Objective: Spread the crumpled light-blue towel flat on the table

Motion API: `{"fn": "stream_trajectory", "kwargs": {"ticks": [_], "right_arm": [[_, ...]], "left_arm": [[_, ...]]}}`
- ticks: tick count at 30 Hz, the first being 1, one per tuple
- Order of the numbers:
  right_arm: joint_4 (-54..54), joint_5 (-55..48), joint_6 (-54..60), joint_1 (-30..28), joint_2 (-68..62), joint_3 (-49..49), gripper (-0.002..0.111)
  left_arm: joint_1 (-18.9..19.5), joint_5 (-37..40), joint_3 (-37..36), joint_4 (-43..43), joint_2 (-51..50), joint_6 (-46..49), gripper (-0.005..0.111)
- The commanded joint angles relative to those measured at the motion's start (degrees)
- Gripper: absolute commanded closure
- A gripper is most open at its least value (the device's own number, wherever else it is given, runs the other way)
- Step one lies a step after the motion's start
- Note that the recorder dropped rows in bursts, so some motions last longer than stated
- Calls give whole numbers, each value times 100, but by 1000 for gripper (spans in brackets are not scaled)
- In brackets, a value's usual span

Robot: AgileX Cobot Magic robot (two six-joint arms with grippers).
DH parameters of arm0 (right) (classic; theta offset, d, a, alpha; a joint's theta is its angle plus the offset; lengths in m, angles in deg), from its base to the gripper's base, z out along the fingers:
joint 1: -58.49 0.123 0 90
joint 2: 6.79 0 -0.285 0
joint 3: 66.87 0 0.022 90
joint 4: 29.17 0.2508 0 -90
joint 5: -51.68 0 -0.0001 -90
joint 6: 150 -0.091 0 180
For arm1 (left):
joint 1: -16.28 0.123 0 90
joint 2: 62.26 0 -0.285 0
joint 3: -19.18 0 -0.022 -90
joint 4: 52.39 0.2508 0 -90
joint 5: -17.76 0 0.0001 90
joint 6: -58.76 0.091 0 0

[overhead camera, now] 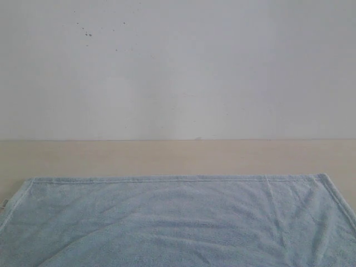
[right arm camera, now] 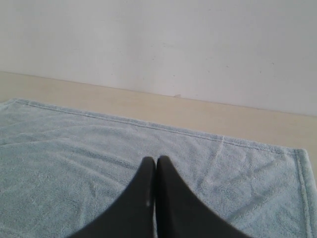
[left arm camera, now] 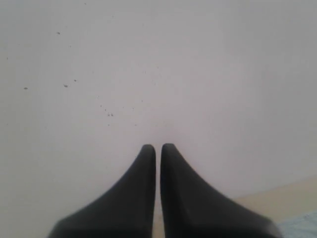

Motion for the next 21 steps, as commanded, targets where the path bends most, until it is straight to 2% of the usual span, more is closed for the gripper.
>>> {"fn": "stream_trajectory", "kwargs": {"ticks": [1,5,13,21], "right_arm": [[-36,55,-1,-11,31,3,108],[-36,55,-1,-11,31,3,108],[-36,55,-1,-11,31,3,108],[-36,55,-1,-11,31,3,108]], "left_arm": [[-30,47,-320,-144,17,27,103],[-30,47,-489,-270,17,71,103],[-30,237,-489,-928,17,1188,103],[-30,534,-489,-1104,17,1219,103]]}}
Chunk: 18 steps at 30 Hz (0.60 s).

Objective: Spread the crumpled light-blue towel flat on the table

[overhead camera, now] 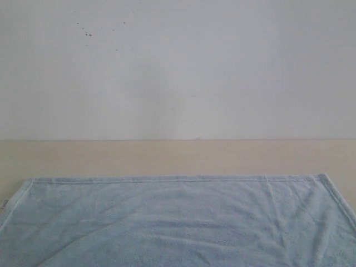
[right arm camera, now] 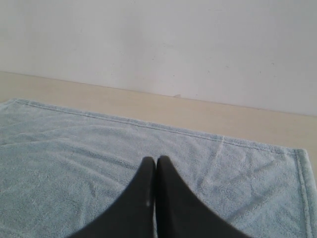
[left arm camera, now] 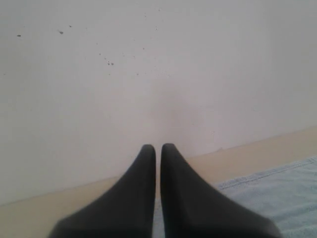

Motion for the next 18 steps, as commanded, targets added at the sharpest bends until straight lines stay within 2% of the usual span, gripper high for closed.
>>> {"fn": "stream_trajectory", "kwargs": {"ticks": [1,5,18], "right_arm": [[-36,55,-1,-11,31,3,108],[-36,55,-1,-11,31,3,108],[-36,55,-1,-11,31,3,108]], "left_arm": [[-30,96,-23,-124,17,8,103],[-30,71,-23,-124,17,-309,103],[-30,44,-23,-170,17,-325,103]]}}
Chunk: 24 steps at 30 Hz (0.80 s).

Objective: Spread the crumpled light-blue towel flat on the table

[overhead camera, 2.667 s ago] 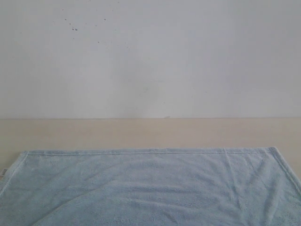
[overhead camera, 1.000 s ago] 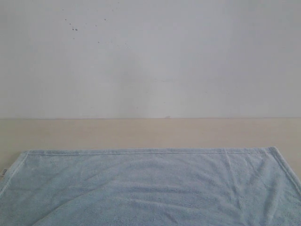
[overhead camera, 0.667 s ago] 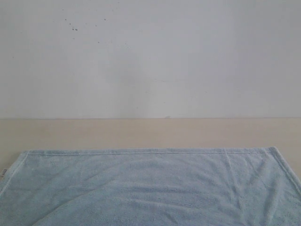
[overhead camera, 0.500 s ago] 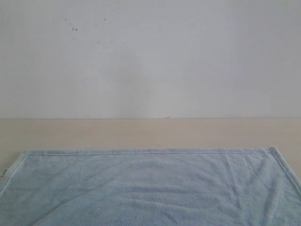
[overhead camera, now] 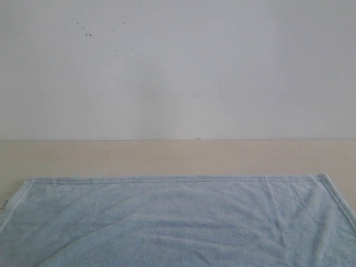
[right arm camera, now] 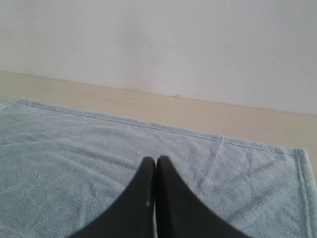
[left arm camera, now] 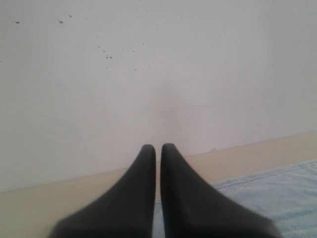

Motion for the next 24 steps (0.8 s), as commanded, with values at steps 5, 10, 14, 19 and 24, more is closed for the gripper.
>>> {"fn": "stream_trajectory", "kwargs": {"ticks": [5,10,14,19,24], "right_arm": [[-36,55,9,-11,31,3,108],[-36,55,9,-11,31,3,108],[-36,55,9,-11,31,3,108],[-36,55,9,-11,31,3,108],[-36,55,9,-11,31,3,108]], "left_arm": [[-30,3,-23,-58,17,-46,103],[-30,3,-23,-58,17,-46,103],[-5,3,-23,-58,17,-46,103],[474,3,-23,-58,17,-46,103],[963,3,-23,-58,17,-46,103]]}}
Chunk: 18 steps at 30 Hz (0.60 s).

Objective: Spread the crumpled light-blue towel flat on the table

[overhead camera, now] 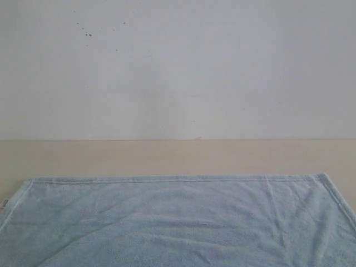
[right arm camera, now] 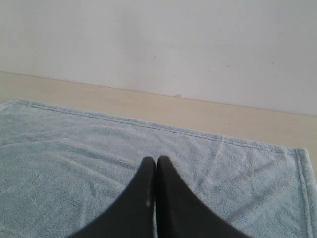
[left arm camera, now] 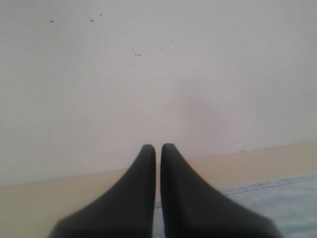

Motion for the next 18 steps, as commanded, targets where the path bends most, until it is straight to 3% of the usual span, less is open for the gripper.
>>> {"fn": "stream_trajectory", "kwargs": {"ticks": [1,11,18], "right_arm": [[-36,55,18,-11,31,3,108],[-36,55,18,-11,31,3,108],[-36,55,18,-11,31,3,108]], "left_arm": [[383,3,-23,-58,17,-46,103],[979,3,-23,-58,17,-46,103],[1083,3,-23,-58,17,-46,103]]}}
